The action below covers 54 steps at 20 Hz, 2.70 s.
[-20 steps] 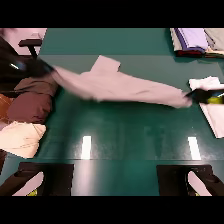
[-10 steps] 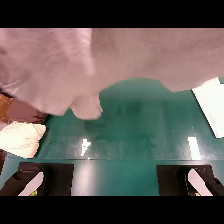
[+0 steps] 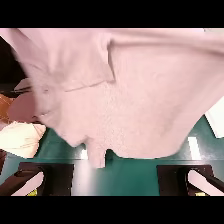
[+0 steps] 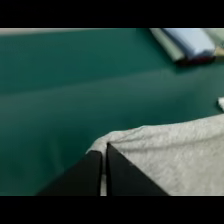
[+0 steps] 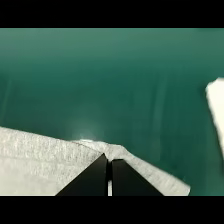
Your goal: Fold the shirts.
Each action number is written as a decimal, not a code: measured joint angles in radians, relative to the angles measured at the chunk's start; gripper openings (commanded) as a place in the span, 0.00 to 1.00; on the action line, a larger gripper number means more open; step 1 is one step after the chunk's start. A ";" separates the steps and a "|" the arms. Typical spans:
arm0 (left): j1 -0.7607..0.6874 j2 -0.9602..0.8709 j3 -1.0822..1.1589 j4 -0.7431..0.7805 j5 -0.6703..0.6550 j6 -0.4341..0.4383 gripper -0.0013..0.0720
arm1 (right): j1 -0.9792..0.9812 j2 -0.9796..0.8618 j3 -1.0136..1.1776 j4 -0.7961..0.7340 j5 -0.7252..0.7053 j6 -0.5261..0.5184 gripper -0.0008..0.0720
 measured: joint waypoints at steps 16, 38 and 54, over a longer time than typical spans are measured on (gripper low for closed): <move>-0.023 -0.634 -0.102 0.024 0.097 0.089 0.05 | 0.199 -0.695 0.065 -0.130 -0.082 -0.008 0.03; -0.032 -0.194 -0.766 0.186 -0.074 0.019 0.68 | 0.156 -0.134 -0.715 -0.199 -0.224 -0.043 0.53; -0.033 -0.021 -1.217 -0.189 0.167 0.098 0.05 | 0.127 0.041 -0.915 -0.154 -0.256 -0.058 0.53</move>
